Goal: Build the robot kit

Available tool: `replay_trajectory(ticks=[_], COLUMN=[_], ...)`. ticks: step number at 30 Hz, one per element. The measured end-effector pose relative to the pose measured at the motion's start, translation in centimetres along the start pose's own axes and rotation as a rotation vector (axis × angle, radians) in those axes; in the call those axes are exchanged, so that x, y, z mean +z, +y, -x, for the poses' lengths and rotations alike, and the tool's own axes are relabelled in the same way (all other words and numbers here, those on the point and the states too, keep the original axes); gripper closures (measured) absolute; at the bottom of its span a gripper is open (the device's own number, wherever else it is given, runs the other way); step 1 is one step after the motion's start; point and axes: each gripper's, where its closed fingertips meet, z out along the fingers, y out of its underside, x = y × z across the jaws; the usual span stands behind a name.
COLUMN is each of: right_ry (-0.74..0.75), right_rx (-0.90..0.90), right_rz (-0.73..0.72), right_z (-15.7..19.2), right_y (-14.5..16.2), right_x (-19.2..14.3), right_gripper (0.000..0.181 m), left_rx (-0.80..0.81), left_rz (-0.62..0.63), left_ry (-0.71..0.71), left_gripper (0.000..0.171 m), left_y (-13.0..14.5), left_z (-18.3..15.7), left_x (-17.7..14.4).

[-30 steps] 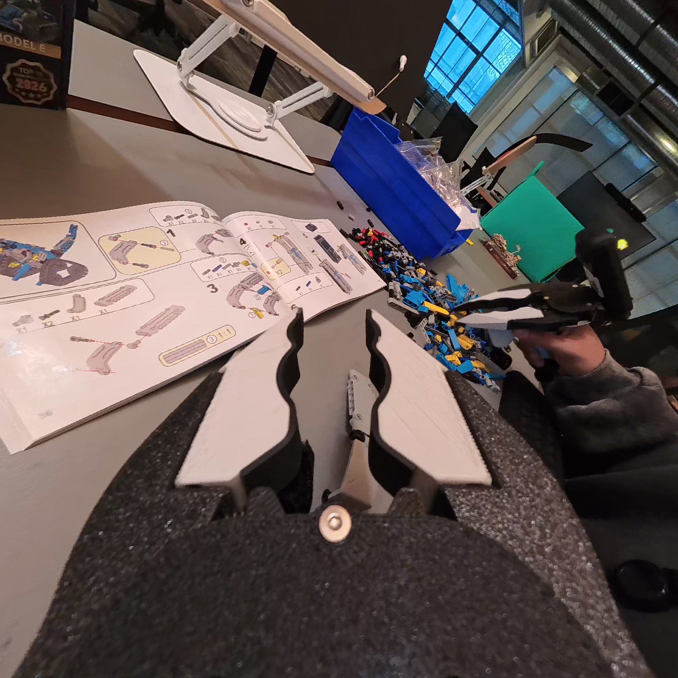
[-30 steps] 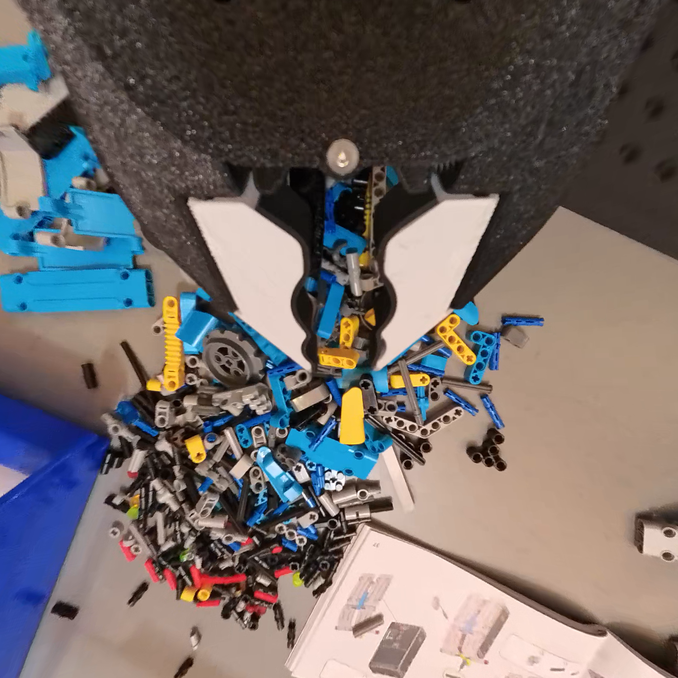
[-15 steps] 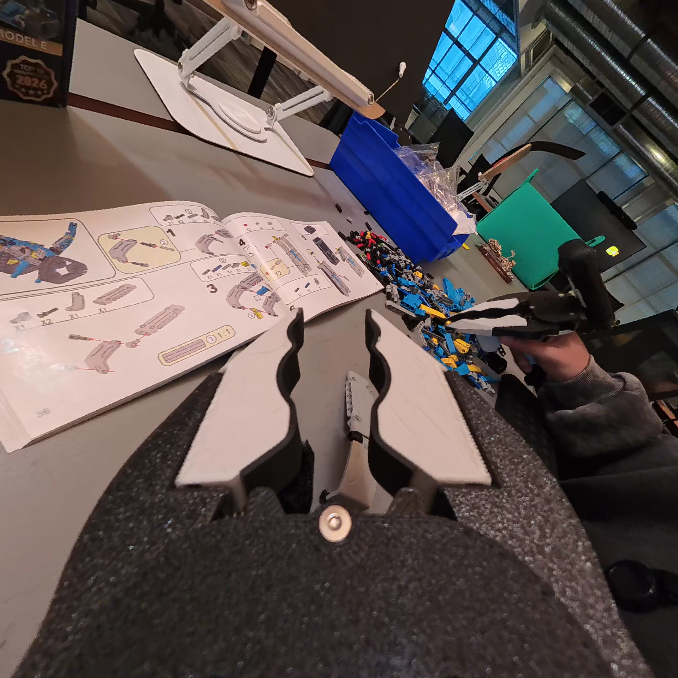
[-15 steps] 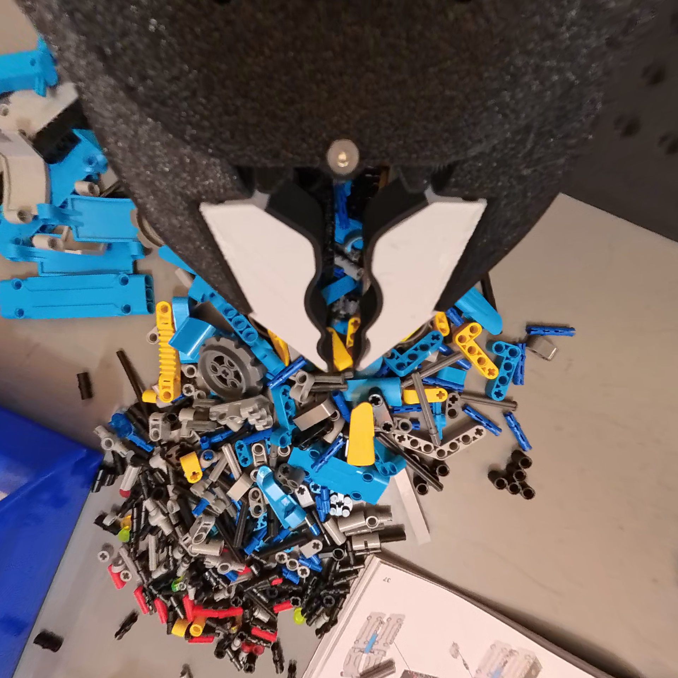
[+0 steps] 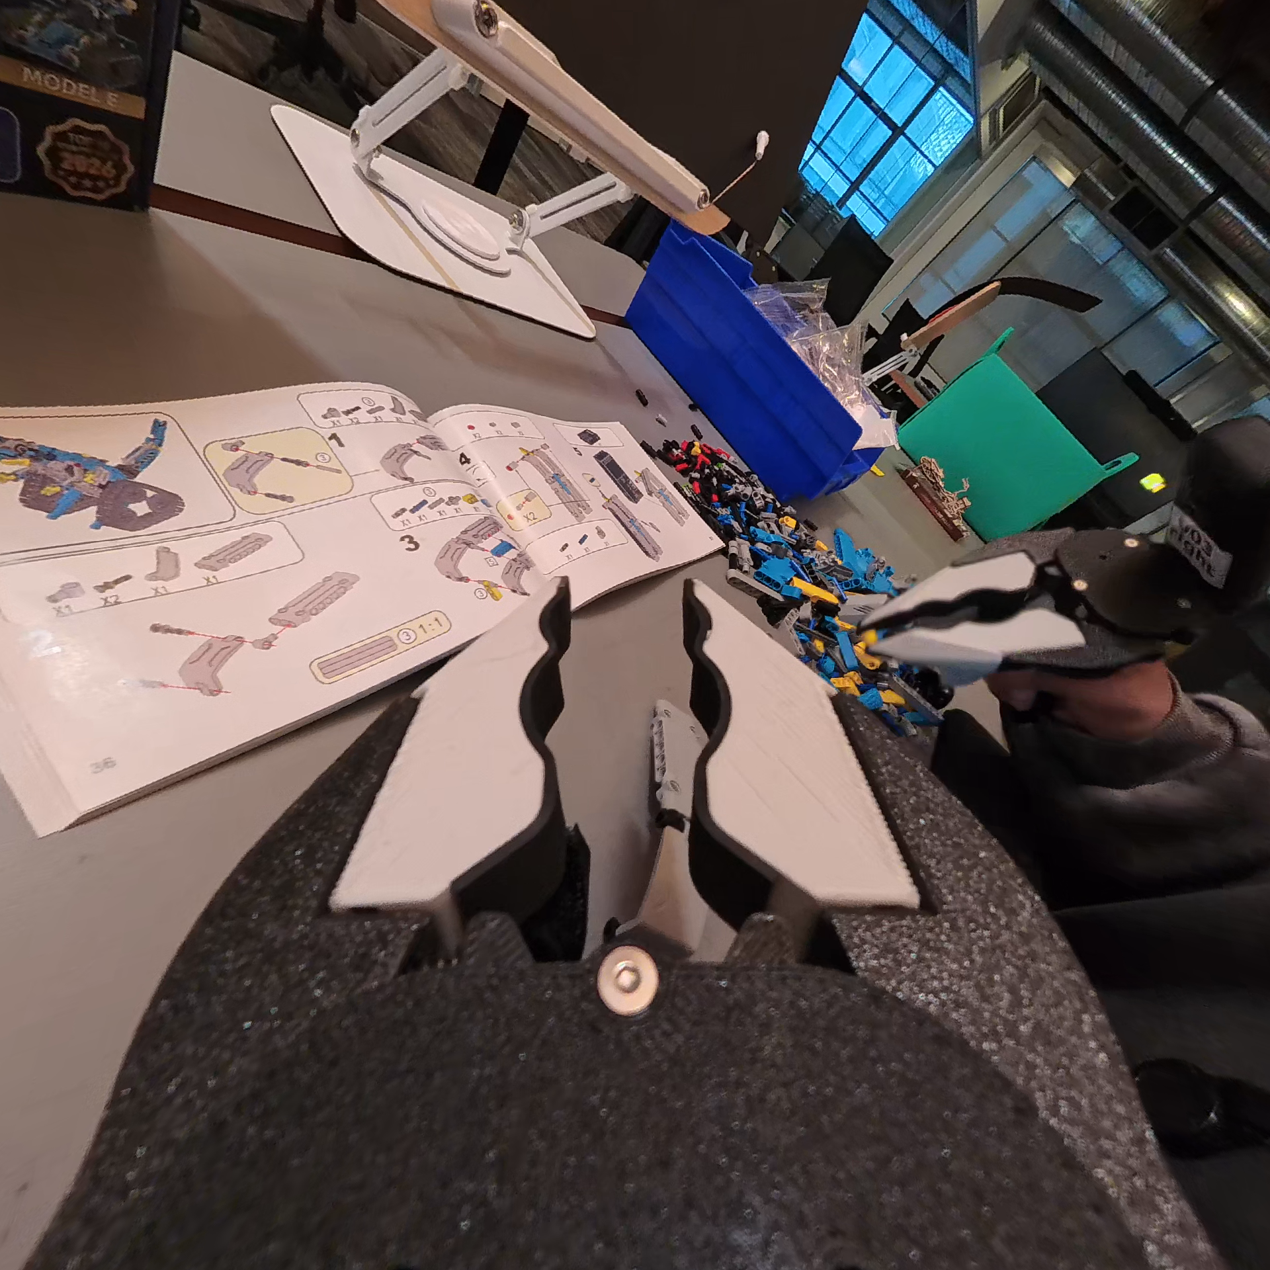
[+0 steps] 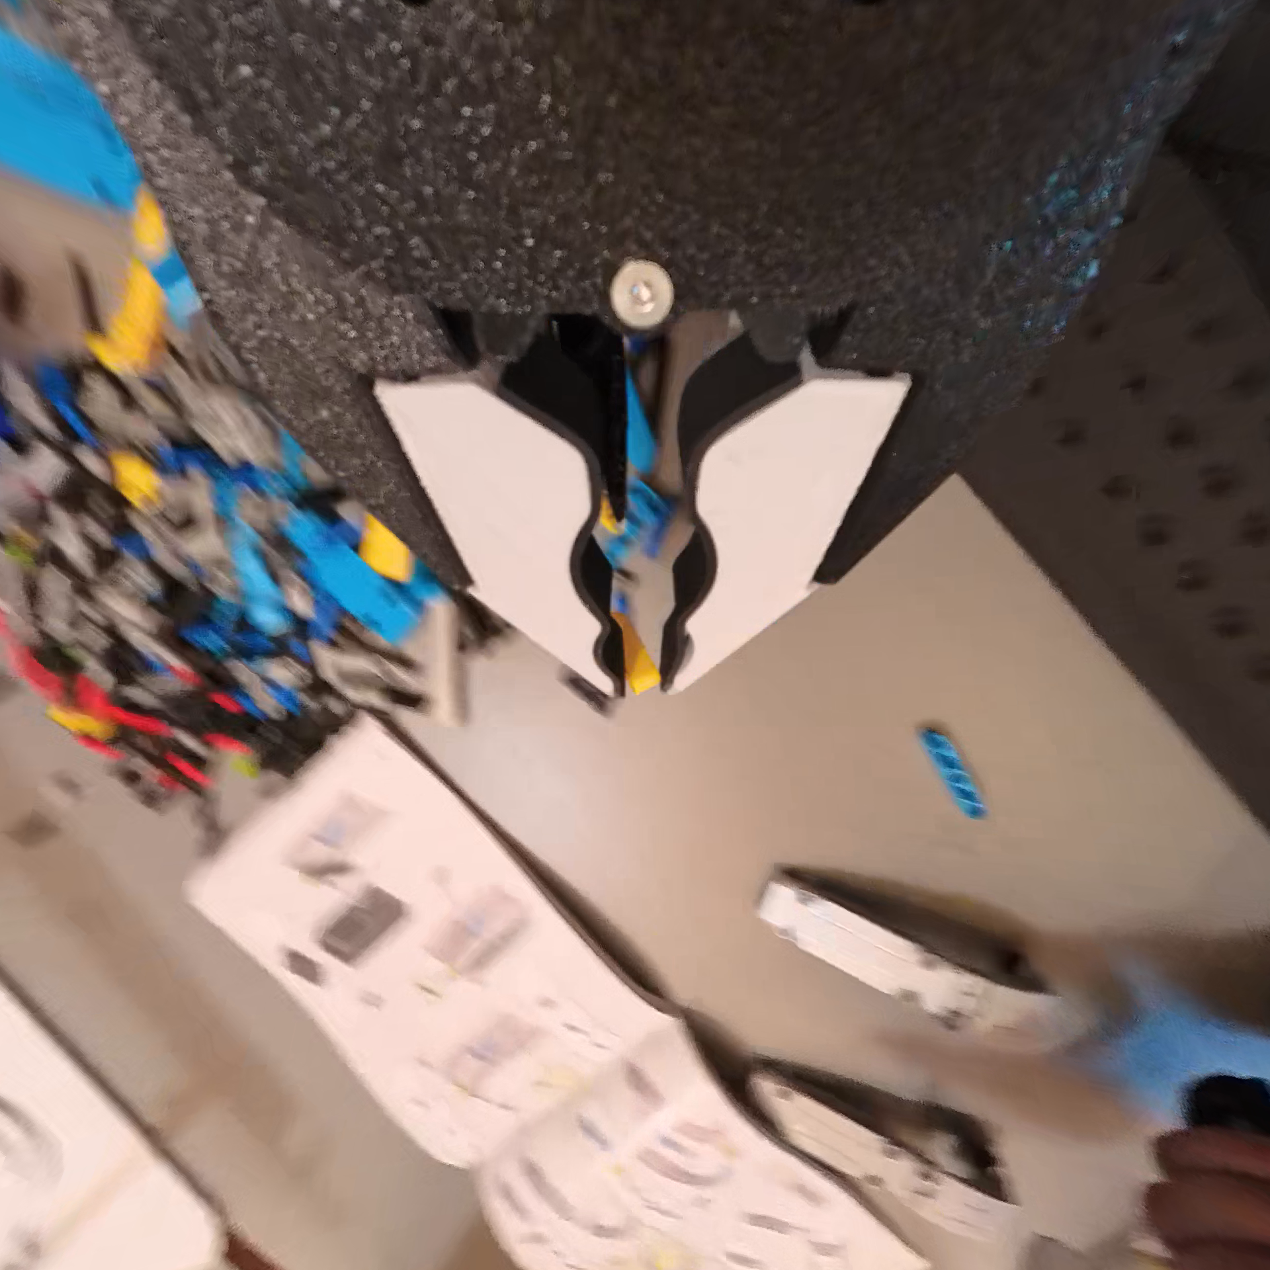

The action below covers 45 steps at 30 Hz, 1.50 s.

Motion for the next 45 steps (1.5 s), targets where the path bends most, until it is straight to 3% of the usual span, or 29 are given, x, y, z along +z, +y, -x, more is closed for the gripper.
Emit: replay_trajectory(ticks=[3,9,19,21,25,28,31,34,38,42,45], right_ry=[-0.102,-0.194,-0.273,-0.27,-0.213,-0.027,0.188,0.269,0.193,0.072,0.074], right_rx=[-0.063,-0.095,-0.055,-0.043,-0.001,0.045,0.133,0.22,0.261,0.232,0.177], right_rz=[0.007,0.047,0.064,0.051,-0.004,0.004,0.062,0.103,0.083,0.077,0.131], right_z=[3.8,8.0,9.3,9.2,5.7,-1.4,-9.4,-14.0,-14.1,-11.4,-10.6], right_y=[-1.5,-2.7,-2.0,-2.2,-3.0,-2.1,0.7,3.2,3.4,2.7,3.3], right_x=[3.5,8.6,9.4,9.1,6.4,3.4,0.3,-1.0,0.7,3.1,4.3], right_gripper=[0.172,0.172,0.173,0.163,0.162,0.163,0.165,0.165,0.165,0.165,0.165], left_rx=[0.004,-0.032,-0.043,-0.044,-0.051,-0.054,-0.052,-0.048,-0.043,-0.042,-0.037], left_rz=[-0.003,-0.005,0.001,-0.001,-0.003,-0.004,-0.001,0.002,0.008,0.007,0.012], left_ry=[-0.022,-0.002,0.013,0.016,0.019,0.023,0.026,0.021,0.009,0.002,0.003], left_gripper=[0.14,0.14,0.14,0.14,0.14,0.14,0.14,0.14,0.14,0.14,0.14], left_y=[-0.1,-0.1,0.0,0.0,0.0,0.0,0.0,0.1,0.2,0.2,0.3], left_z=[0.4,0.4,0.2,0.1,0.1,0.0,0.0,0.0,0.3,0.4,0.4], left_x=[-0.2,-0.2,-0.1,-0.1,-0.2,-0.2,-0.1,-0.1,0.0,0.0,0.1])
